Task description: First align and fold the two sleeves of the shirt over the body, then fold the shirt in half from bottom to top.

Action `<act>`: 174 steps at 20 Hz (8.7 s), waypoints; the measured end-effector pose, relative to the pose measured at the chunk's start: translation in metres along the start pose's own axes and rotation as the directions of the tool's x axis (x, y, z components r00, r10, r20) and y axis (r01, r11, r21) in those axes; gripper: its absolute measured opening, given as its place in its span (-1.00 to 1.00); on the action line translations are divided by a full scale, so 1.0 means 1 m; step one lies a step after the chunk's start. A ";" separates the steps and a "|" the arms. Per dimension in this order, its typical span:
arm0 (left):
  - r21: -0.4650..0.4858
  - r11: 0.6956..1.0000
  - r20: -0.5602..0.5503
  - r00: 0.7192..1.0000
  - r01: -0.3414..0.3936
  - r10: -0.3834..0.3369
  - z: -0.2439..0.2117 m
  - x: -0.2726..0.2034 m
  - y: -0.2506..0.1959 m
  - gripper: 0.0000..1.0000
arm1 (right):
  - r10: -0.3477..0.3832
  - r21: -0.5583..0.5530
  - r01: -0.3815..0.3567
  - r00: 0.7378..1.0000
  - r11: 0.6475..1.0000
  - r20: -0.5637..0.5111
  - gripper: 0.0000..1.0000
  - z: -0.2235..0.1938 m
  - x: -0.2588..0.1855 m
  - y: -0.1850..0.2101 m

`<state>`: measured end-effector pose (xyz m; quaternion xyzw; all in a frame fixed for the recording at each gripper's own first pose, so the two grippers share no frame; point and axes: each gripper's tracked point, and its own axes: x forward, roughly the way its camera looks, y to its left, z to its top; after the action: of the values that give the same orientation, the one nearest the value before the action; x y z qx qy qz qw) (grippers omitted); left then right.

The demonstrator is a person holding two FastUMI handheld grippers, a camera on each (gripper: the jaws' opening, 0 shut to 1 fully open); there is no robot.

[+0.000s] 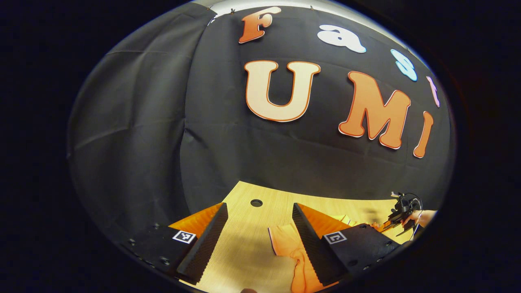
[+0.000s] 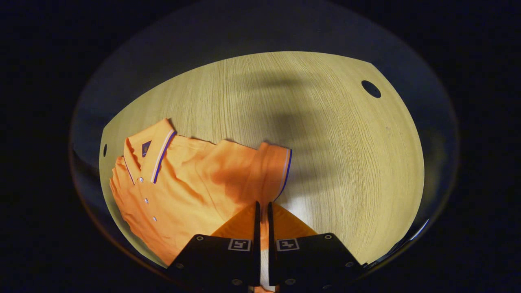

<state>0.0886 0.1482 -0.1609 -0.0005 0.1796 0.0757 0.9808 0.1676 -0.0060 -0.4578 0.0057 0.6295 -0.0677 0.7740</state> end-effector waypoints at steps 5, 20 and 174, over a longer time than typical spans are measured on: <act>-0.016 0.999 0.009 0.999 0.035 -0.035 -0.001 -0.005 0.002 0.96 | -0.020 -0.052 0.023 0.998 0.998 0.063 -0.83 0.007 -0.029 0.018; -0.046 0.998 0.044 0.998 0.053 -0.051 0.009 -0.018 0.072 0.96 | -0.025 -0.212 0.055 0.990 0.976 0.140 -0.84 0.003 -0.062 0.133; 0.115 0.946 -0.782 0.615 0.304 -0.103 -0.321 -0.105 -0.114 0.98 | 0.157 -0.310 -0.127 0.985 0.942 0.075 0.97 -0.299 -0.118 0.036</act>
<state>-0.1044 0.0113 -0.4268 0.0634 0.5847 -0.0659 0.8061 -0.1432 0.0689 -0.4078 -0.0716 0.5912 0.0858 0.7988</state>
